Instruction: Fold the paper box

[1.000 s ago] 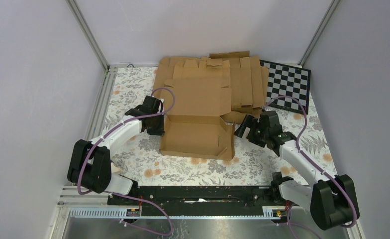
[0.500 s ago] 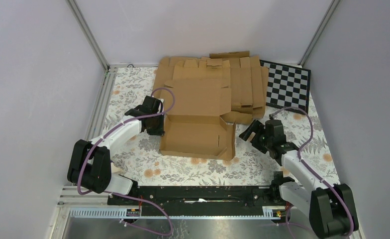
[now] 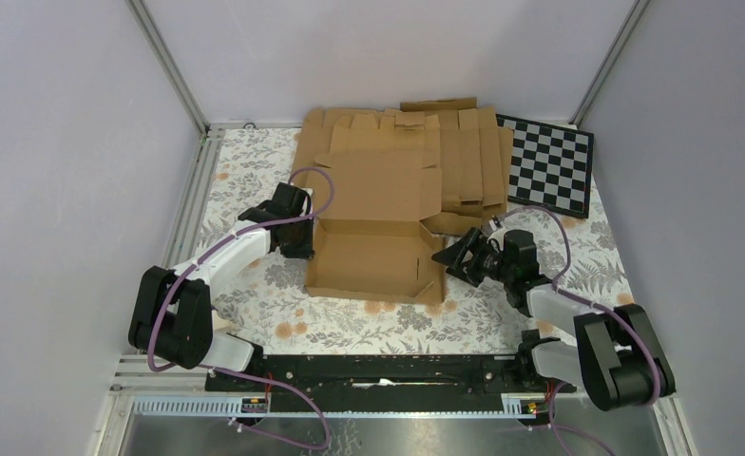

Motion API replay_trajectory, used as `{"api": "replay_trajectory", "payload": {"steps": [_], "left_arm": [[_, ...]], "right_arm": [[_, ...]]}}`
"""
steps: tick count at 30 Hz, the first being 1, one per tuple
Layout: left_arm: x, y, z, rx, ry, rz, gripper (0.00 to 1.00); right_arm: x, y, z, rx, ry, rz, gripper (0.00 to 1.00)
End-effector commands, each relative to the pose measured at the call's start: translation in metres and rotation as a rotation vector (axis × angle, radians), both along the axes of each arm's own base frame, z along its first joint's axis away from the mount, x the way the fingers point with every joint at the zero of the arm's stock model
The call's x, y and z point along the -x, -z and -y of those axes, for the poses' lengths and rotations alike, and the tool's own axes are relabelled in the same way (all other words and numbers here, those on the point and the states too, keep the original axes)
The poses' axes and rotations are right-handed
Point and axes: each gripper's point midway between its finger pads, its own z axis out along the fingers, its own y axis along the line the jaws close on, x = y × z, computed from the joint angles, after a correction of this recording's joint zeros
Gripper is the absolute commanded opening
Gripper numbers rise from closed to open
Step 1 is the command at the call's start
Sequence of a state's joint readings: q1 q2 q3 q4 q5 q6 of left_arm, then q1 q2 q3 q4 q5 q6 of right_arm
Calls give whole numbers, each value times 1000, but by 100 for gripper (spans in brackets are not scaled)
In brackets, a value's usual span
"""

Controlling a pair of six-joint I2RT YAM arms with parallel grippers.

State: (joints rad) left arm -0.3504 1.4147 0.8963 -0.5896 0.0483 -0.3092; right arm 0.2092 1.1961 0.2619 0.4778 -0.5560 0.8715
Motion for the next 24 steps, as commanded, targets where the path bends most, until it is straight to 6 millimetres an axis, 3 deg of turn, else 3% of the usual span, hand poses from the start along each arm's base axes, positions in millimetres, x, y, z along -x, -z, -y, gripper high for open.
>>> {"api": "replay_trajectory", "payload": {"steps": [1, 12, 16, 24], "left_arm": [[4, 6, -4, -23, 5, -13, 0], [4, 7, -3, -24, 8, -17, 0], [4, 6, -2, -22, 8, -16, 0], [4, 6, 0, -19, 14, -13, 0]], "right_arm": [[-4, -33, -21, -142, -114, 91, 82], [-6, -52, -30, -224, -162, 132, 79], [-7, -47, -31, -216, -167, 106, 77], [-5, -37, -37, -218, -192, 56, 61]]}}
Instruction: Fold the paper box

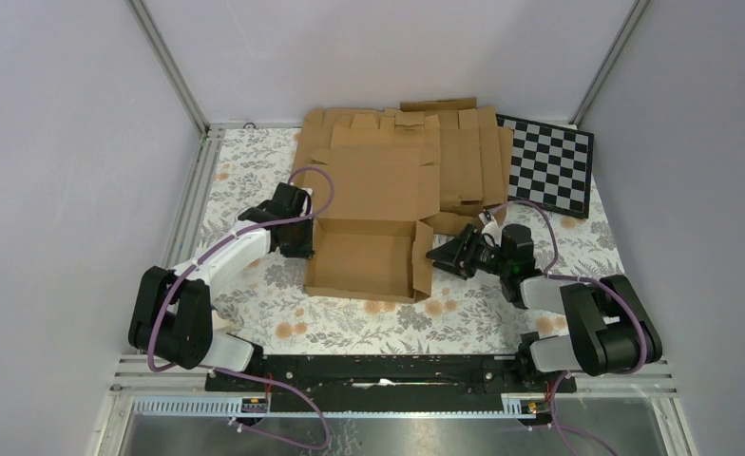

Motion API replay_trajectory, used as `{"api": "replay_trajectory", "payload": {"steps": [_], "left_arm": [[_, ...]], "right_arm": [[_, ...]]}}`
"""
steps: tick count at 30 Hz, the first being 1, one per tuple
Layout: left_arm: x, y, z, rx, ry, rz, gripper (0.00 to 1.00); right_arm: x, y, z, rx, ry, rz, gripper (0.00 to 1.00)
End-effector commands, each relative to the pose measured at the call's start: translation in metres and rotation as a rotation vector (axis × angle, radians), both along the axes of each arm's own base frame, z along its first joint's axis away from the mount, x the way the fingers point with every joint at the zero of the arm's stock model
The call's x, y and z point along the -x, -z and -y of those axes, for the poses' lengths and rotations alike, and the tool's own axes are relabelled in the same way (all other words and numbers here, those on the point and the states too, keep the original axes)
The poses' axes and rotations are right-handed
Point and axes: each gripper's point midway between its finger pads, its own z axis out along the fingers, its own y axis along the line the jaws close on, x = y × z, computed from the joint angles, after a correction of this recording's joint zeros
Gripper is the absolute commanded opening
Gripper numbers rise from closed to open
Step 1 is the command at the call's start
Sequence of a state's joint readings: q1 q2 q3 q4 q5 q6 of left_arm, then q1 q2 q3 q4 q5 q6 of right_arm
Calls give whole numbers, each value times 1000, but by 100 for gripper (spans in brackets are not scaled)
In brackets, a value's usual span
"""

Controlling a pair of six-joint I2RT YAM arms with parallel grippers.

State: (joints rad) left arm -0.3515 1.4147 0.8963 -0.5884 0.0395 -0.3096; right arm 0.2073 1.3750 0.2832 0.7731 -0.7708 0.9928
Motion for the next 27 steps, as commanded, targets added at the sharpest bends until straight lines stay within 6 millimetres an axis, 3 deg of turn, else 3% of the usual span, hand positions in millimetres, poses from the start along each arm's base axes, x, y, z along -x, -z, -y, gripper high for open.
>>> {"api": "replay_trajectory", "payload": {"steps": [1, 11, 16, 22, 27], "left_arm": [[4, 5, 1, -12, 17, -15, 0], [5, 5, 2, -13, 21, -13, 0], [5, 4, 3, -14, 23, -9, 0], [4, 3, 3, -14, 23, -4, 0], [5, 3, 4, -12, 27, -6, 0]], "right_arm": [[-3, -12, -11, -20, -53, 35, 59], [-1, 17, -38, 227, -127, -14, 55], [-6, 31, -31, 486, -126, 12, 55], [-7, 38, -32, 679, -164, 16, 55], [-10, 48, -22, 868, -172, 7, 63]]}}
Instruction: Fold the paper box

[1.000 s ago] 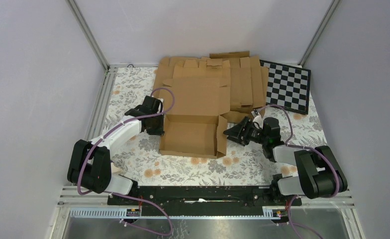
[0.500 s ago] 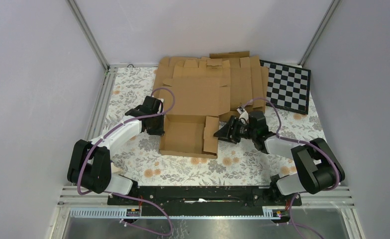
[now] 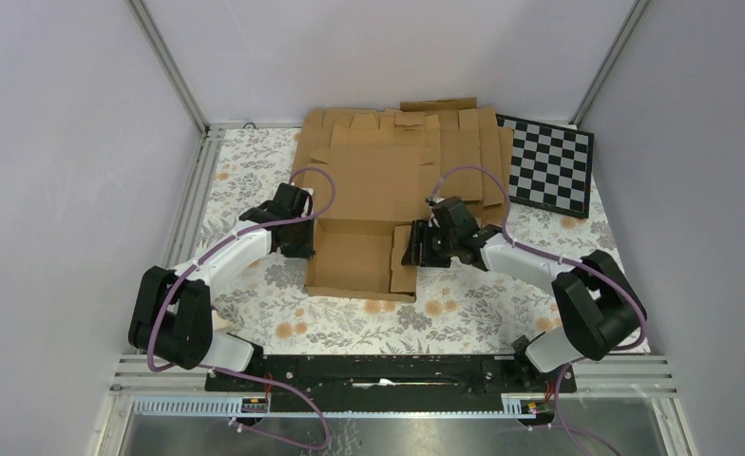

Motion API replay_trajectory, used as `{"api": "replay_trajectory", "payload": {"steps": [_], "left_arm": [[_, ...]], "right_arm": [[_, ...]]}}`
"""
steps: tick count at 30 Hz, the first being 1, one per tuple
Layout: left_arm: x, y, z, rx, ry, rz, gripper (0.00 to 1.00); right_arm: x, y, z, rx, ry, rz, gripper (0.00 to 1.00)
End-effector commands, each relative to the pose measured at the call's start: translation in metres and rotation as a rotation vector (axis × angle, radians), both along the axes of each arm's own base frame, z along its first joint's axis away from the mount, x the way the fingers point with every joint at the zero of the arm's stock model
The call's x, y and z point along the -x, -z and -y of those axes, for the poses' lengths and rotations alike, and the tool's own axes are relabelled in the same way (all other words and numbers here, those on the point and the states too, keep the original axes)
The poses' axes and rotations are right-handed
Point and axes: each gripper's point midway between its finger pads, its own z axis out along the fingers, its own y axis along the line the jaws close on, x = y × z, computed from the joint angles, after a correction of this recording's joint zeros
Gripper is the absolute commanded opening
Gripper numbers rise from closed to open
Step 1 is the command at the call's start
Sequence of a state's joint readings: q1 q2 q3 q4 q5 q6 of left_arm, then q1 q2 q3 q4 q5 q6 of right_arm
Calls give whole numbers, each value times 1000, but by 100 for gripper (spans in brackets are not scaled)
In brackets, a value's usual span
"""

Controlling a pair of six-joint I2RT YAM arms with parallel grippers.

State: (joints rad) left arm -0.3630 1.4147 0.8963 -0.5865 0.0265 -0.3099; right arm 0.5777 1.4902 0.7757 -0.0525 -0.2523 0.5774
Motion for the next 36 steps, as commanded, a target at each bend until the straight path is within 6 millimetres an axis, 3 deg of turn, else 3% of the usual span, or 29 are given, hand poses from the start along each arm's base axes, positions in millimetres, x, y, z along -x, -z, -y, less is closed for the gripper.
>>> {"api": "replay_trajectory", "payload": {"steps": [1, 12, 15, 18, 22, 23, 26, 28, 31, 36], "left_arm": [[5, 2, 3, -1, 23, -10, 0], [4, -3, 3, -1, 17, 9, 0], [3, -3, 2, -5, 16, 12, 0], [4, -3, 2, -5, 15, 12, 0], [2, -5, 0, -14, 11, 20, 0], [2, -5, 0, -16, 9, 20, 0], [1, -6, -7, -47, -11, 32, 0], [0, -6, -8, -53, -15, 36, 0], [0, -8, -8, -51, -14, 39, 0], [1, -9, -3, -26, 1, 39, 0]], "right_arm": [[-3, 16, 24, 261, -1, 5, 63], [-28, 36, 50, 517, 27, 28, 56], [-32, 45, 52, 575, 14, 4, 33], [-34, 49, 55, 612, 17, 4, 26], [-39, 50, 69, 694, 51, 12, 1], [-41, 48, 75, 728, 70, 23, 0], [-46, 44, 92, 810, 113, 49, 0], [-46, 44, 93, 816, 115, 48, 1], [-45, 49, 86, 793, 93, 26, 21], [-51, 44, 63, 684, 75, 37, 43]]}}
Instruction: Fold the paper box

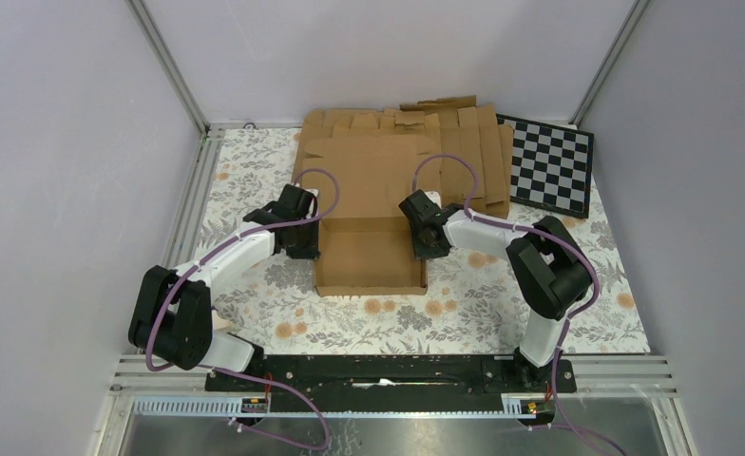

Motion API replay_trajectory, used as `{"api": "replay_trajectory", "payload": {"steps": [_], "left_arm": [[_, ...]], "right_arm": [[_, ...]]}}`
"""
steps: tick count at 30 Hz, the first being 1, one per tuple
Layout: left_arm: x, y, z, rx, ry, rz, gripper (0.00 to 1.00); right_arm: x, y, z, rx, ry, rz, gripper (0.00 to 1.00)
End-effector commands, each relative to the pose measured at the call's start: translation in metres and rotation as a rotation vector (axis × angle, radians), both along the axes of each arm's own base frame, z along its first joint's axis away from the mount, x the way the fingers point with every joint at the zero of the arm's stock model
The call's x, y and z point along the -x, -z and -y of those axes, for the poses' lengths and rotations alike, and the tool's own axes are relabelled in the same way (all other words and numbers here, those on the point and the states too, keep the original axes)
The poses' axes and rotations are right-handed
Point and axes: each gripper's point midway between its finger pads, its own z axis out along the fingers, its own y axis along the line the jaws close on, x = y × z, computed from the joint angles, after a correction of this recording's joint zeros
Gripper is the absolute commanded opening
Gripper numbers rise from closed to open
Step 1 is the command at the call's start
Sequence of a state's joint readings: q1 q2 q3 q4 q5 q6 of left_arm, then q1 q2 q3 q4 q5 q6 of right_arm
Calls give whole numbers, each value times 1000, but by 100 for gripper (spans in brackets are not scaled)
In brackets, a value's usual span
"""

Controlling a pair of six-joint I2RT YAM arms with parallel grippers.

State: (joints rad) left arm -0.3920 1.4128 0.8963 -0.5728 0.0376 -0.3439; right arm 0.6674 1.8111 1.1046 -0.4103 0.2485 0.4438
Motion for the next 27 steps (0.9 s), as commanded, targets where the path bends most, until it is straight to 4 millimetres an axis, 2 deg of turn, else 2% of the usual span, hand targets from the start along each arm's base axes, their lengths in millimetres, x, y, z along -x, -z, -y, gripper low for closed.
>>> {"api": "replay_trajectory", "payload": {"steps": [1, 5, 11, 14, 17, 20, 26, 27], "left_arm": [[-1, -7, -15, -53, -3, 35, 0], [-1, -7, -15, -55, -3, 35, 0], [0, -8, -16, -62, -5, 41, 0], [-1, -8, -17, -69, -9, 46, 0], [-1, -9, -19, -76, -16, 53, 0], [-2, -11, -18, -75, -16, 56, 0], [2, -13, -10, -72, -3, 57, 0], [4, -15, -8, -71, 1, 59, 5]], "right_arm": [[-13, -7, 13, 48, 18, 31, 46], [-20, -18, -1, -18, 8, 64, 52], [-28, -23, 6, -10, 45, 93, 54], [-29, -25, 17, 5, 87, 110, 45], [-29, -27, 28, 38, 120, 137, 26], [-28, -29, 30, 35, 131, 143, 13], [-27, -37, 14, -56, 95, 132, 13], [-26, -38, 11, -73, 79, 128, 13]]}}
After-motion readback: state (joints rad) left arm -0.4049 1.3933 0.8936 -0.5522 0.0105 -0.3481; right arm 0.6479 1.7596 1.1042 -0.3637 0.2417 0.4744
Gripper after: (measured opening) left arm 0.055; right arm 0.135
